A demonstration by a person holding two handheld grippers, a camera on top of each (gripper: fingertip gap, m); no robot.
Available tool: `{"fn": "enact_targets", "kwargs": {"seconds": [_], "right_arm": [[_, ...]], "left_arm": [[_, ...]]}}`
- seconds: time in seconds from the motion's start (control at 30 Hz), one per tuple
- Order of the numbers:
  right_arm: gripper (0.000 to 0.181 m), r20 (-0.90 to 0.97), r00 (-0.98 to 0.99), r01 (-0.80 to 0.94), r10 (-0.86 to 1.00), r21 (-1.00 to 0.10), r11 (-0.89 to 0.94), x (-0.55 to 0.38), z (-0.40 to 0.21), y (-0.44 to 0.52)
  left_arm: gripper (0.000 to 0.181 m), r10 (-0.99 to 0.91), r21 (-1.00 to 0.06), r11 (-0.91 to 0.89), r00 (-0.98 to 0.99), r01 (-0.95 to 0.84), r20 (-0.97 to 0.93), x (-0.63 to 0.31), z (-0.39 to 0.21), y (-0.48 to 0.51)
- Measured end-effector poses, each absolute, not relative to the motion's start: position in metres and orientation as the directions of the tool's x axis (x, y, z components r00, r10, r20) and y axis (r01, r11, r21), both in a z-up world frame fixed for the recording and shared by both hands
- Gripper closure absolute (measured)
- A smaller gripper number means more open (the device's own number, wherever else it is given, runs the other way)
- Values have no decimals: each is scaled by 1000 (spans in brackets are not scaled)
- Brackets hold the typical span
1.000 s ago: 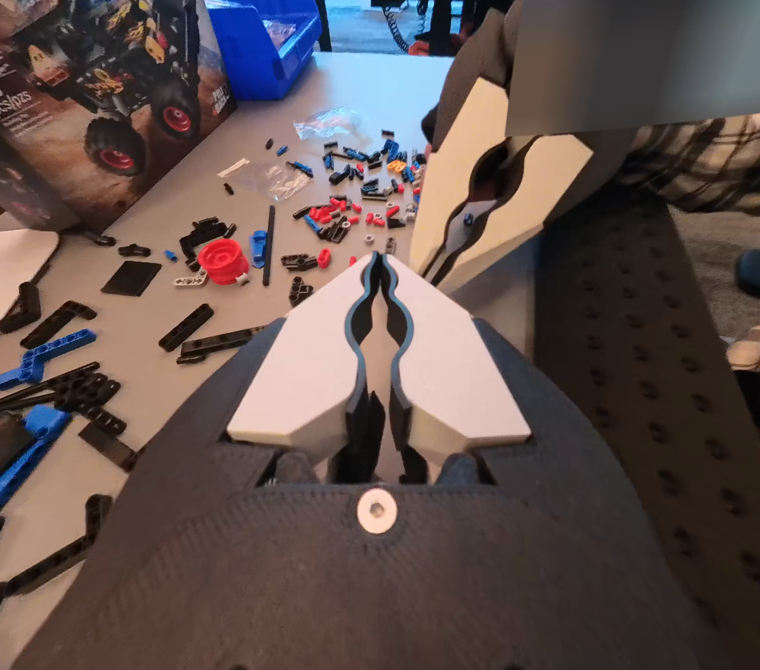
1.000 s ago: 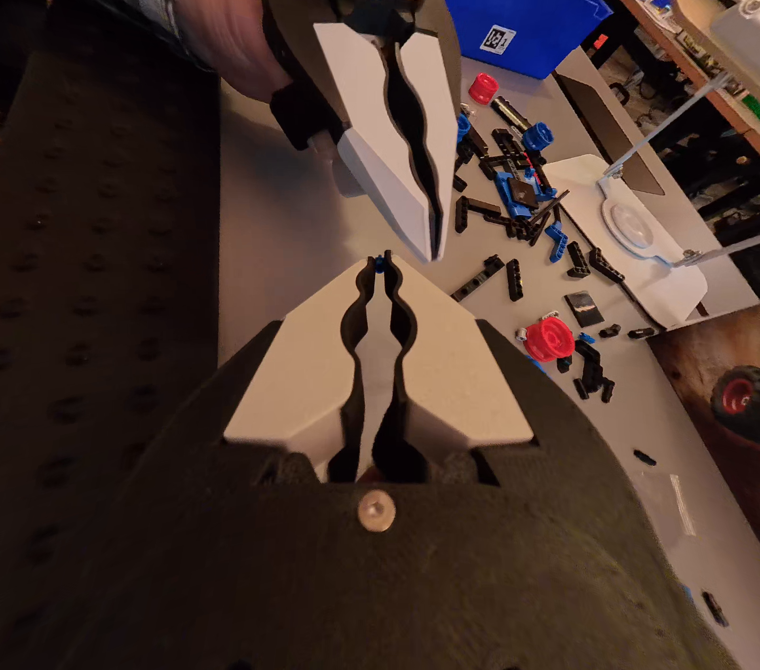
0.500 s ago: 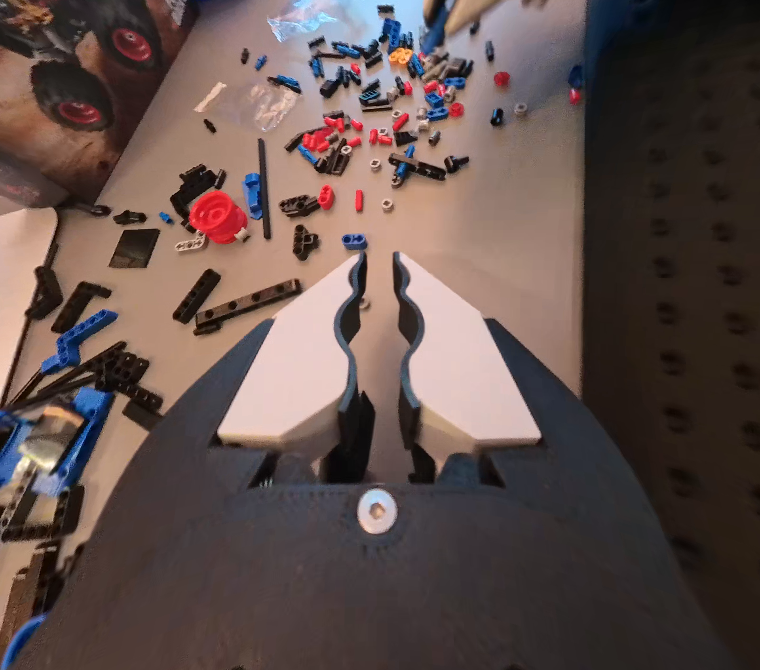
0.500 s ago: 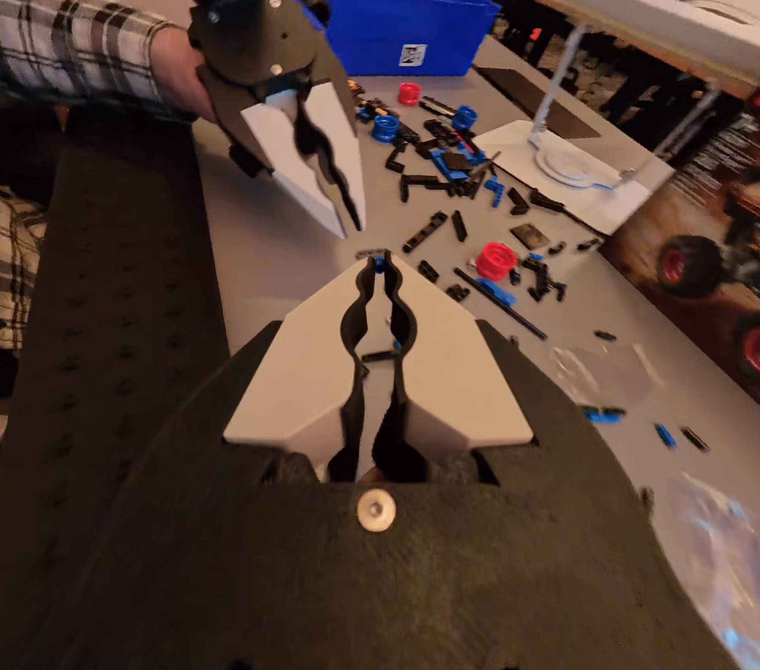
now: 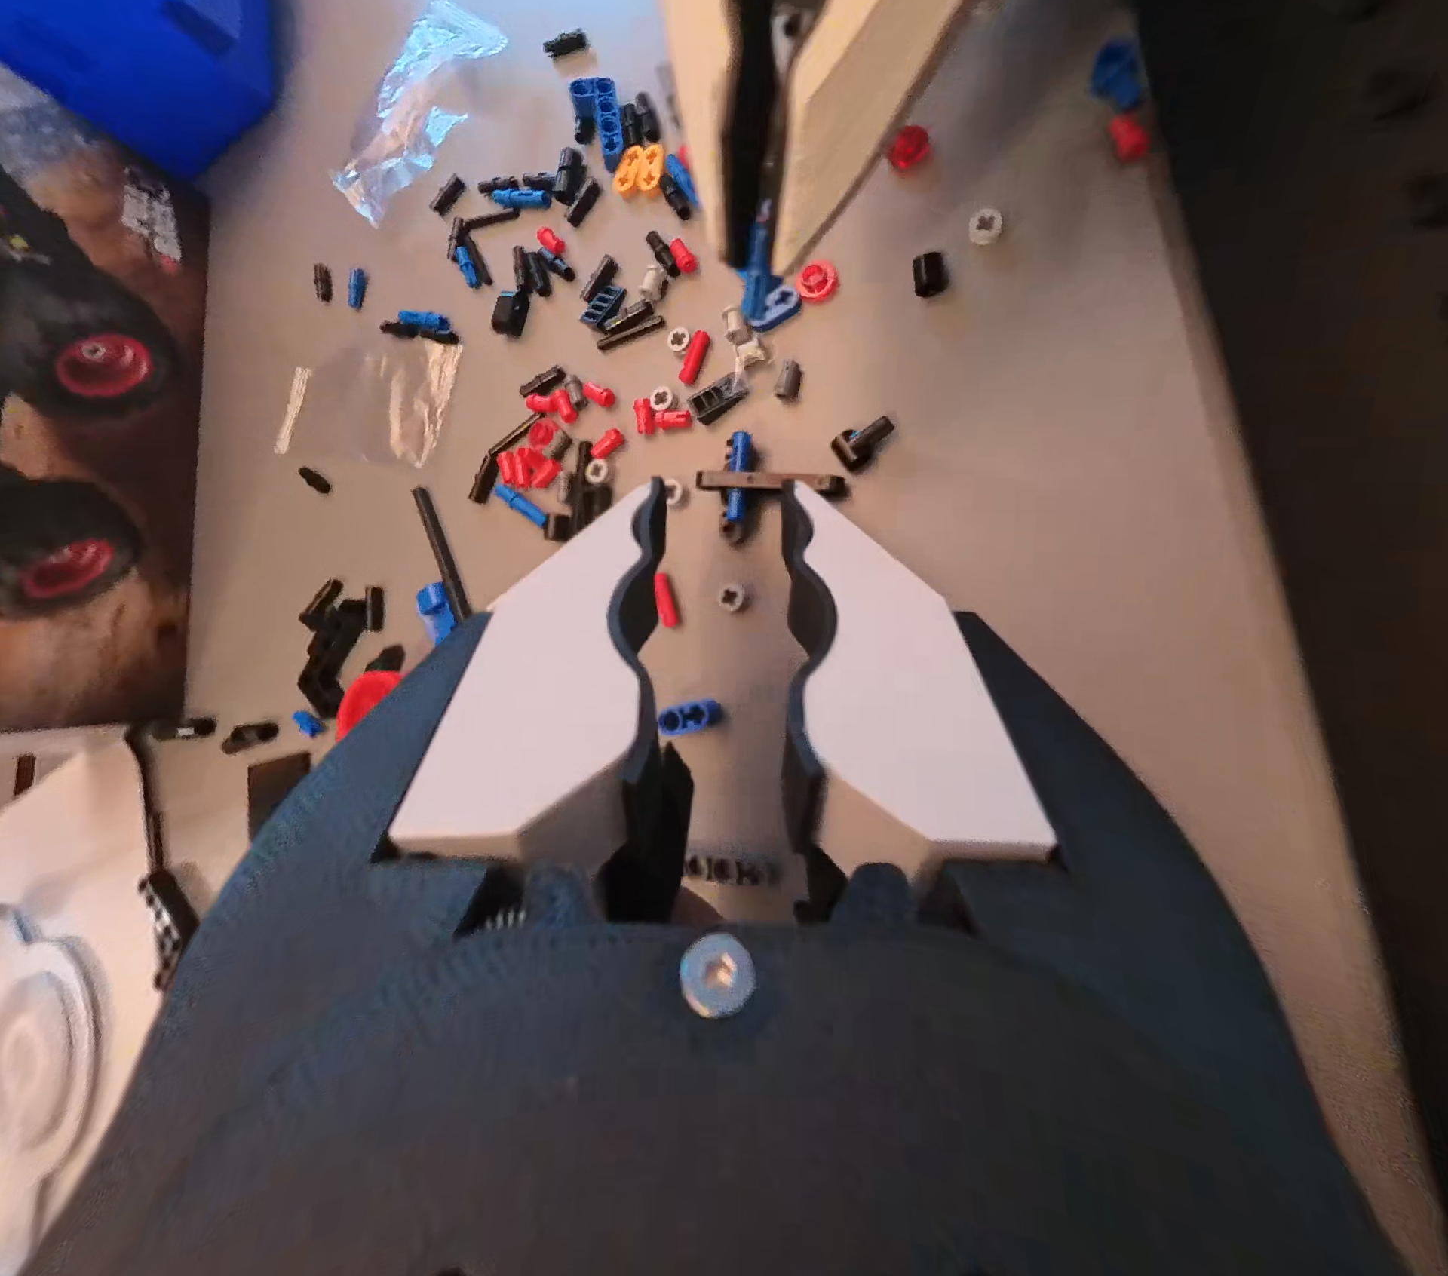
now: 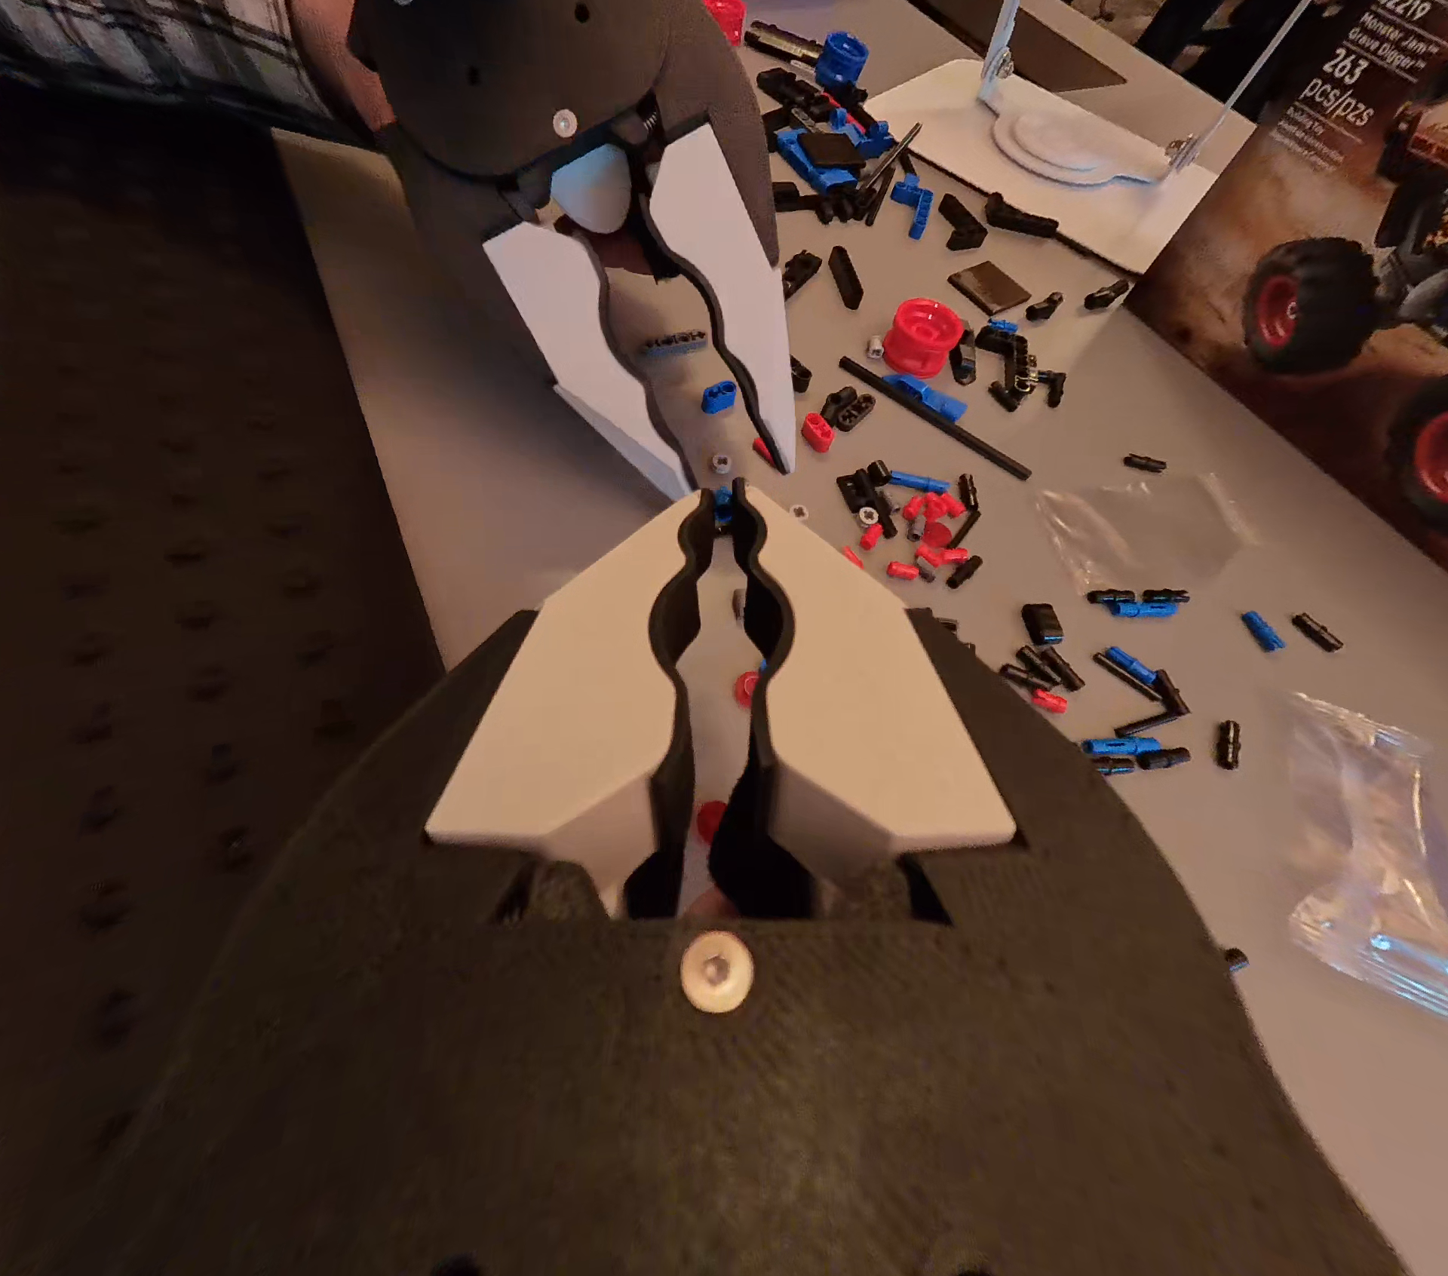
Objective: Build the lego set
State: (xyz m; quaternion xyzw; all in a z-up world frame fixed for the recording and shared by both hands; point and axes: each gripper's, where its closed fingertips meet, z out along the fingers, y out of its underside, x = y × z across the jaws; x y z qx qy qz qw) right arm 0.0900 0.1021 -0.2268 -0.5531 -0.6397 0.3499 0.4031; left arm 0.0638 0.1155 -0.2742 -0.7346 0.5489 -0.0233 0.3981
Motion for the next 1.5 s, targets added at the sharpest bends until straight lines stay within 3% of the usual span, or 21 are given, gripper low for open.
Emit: {"fn": "enact_targets", "kwargs": {"seconds": [0.23, 0.47, 0.87, 1.5], "right_arm": [[180, 99, -101, 517, 990, -845, 138, 88, -251, 105], [180, 63, -104, 511, 993, -852, 108, 89, -253, 105], [180, -31, -115, 482, 993, -876, 28, 93, -248, 106], [180, -228, -322, 660, 919, -750, 45, 83, -276, 80]], "left_arm": [[152, -826, -555, 63, 269, -830, -496, 71, -279, 113], [172, -795, -409, 242, 63, -880, -604, 79, -284, 109], [181, -766, -452, 266, 97, -852, -635, 81, -280, 106], [181, -509, -235, 500, -62, -834, -859, 81, -284, 76]]}}
